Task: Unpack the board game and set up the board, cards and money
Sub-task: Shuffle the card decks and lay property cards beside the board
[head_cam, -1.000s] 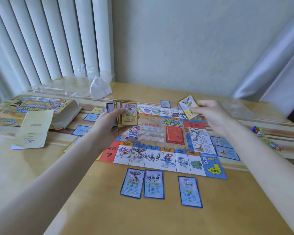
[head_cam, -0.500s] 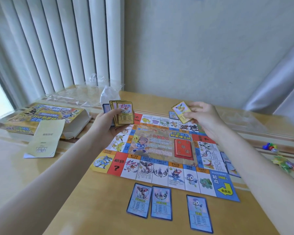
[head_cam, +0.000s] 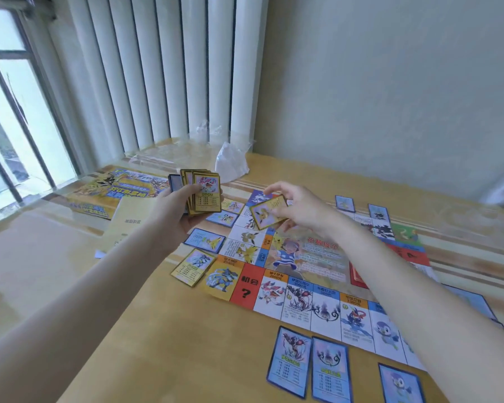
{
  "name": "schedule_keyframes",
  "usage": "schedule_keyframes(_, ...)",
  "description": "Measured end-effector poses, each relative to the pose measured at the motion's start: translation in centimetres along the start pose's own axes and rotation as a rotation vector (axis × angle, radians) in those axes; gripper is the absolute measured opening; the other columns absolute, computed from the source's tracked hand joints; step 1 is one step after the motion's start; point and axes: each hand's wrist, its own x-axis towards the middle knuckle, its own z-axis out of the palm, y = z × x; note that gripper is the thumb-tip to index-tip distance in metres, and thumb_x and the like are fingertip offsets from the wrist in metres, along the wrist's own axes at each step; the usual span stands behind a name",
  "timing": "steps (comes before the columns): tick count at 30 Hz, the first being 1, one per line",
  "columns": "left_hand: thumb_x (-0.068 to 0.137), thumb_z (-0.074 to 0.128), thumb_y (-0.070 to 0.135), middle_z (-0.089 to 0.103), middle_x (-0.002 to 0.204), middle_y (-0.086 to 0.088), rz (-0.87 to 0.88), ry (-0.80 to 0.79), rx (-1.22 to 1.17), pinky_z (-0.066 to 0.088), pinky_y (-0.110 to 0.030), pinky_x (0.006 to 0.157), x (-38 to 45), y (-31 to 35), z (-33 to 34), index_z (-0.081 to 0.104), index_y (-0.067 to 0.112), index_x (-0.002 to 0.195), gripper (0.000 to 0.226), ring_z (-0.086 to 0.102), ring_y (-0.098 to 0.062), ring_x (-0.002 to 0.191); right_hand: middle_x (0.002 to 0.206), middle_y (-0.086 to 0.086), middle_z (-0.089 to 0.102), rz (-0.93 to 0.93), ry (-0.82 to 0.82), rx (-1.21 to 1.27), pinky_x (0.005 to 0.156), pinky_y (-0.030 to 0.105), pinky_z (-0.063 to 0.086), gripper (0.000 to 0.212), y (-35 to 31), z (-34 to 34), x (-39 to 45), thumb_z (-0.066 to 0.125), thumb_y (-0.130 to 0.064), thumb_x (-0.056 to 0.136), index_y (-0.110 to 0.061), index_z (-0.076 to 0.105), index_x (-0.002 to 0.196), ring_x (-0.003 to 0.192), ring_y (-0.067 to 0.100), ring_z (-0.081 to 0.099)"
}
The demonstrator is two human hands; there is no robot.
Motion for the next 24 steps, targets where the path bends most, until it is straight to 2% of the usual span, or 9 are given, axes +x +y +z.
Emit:
schedule_keyframes(3,0.090,0.058,0.011,0.064,0.083,-0.009,-0.020,0.075,0.010,0.057,-0.033,0.066,0.6,-0.2,-1.0,0.052,0.012,0.089,0.006,0.064,-0.021,0.071,0.103,0.005,0.062,-0.048,0.022,-0.082,0.081,0.036,0.048,0.046,-1.3,1.6,2.5,0.070,-0.002,0.080,-0.015,0.051,0.119,0.078,0.019,0.059)
schedule_keyframes(6,0.091,0.056,0.009,0.061,0.086,-0.012,-0.051,0.116,0.003,0.053,-0.037,0.074,1.0,-1.1,-1.9,0.050,0.011,0.089,0.007,0.062,-0.024,0.074,0.102,0.009,0.063,-0.066,-0.029,-0.118,0.087,0.029,0.042,0.036,-2.4,3.0,5.0,0.072,-0.002,0.077,-0.012,0.059,0.110,0.098,0.019,0.055)
schedule_keyframes(9,0.092,0.054,0.007,0.061,0.091,-0.016,-0.087,0.132,-0.064,0.053,-0.040,0.074,1.2,-1.9,-2.7,0.052,0.004,0.105,0.014,0.062,-0.027,0.078,0.074,-0.007,0.066,-0.098,-0.168,-0.209,0.095,0.036,0.042,0.024,-3.2,4.4,7.1,0.064,-0.001,0.083,-0.009,0.065,0.106,0.089,0.017,0.056)
schedule_keyframes(12,0.092,0.053,0.007,0.061,0.092,-0.016,-0.116,0.150,-0.127,0.053,-0.038,0.067,1.7,-2.2,-3.1,0.048,0.003,0.117,0.025,0.061,-0.028,0.081,0.055,-0.013,0.058,-0.092,-0.348,-0.330,0.080,0.030,0.042,0.035,-4.0,5.3,7.7,0.054,-0.001,0.089,-0.015,0.060,0.120,0.077,0.013,0.054)
schedule_keyframes(14,0.092,0.053,0.006,0.061,0.089,-0.016,-0.125,0.154,-0.133,0.053,-0.037,0.065,1.9,-2.3,-3.2,0.048,0.004,0.114,0.023,0.061,-0.027,0.078,0.070,-0.018,0.056,-0.104,-0.400,-0.374,0.067,0.020,0.038,0.044,-4.4,5.6,7.9,0.052,0.003,0.088,-0.016,0.055,0.127,0.073,0.002,0.052)
schedule_keyframes(16,0.093,0.052,0.006,0.061,0.087,-0.015,-0.126,0.158,-0.141,0.053,-0.038,0.069,2.1,-2.3,-3.2,0.049,0.004,0.112,0.020,0.061,-0.026,0.077,0.082,-0.014,0.053,-0.103,-0.395,-0.406,0.063,0.017,0.035,0.048,-4.5,6.0,8.3,0.057,0.004,0.085,-0.014,0.051,0.129,0.076,-0.002,0.051)
schedule_keyframes(19,0.093,0.052,0.006,0.061,0.089,-0.015,-0.127,0.160,-0.153,0.053,-0.038,0.072,2.4,-2.3,-3.4,0.049,0.004,0.113,0.021,0.061,-0.026,0.079,0.069,-0.011,0.037,-0.098,-0.381,-0.445,0.056,0.016,0.033,0.045,-4.3,6.7,9.2,0.064,0.000,0.082,-0.013,0.052,0.123,0.062,-0.002,0.038)
schedule_keyframes(22,0.092,0.054,0.007,0.062,0.090,-0.015,-0.130,0.161,-0.157,0.053,-0.040,0.075,2.7,-2.4,-3.6,0.050,0.004,0.112,0.021,0.062,-0.027,0.080,0.088,-0.006,0.051,-0.155,-0.390,-0.512,0.073,0.024,0.044,0.035,-3.8,7.4,10.1,0.071,-0.008,0.078,-0.020,0.060,0.109,0.084,0.009,0.052)
schedule_keyframes(24,0.092,0.053,0.006,0.062,0.089,-0.015,-0.138,0.169,-0.151,0.053,-0.040,0.075,2.7,-2.5,-3.6,0.051,0.004,0.108,0.016,0.062,-0.027,0.078,0.104,-0.001,0.053,-0.178,-0.394,-0.525,0.081,0.028,0.043,0.032,-3.4,7.7,10.4,0.072,-0.009,0.078,-0.022,0.062,0.106,0.099,0.014,0.051)
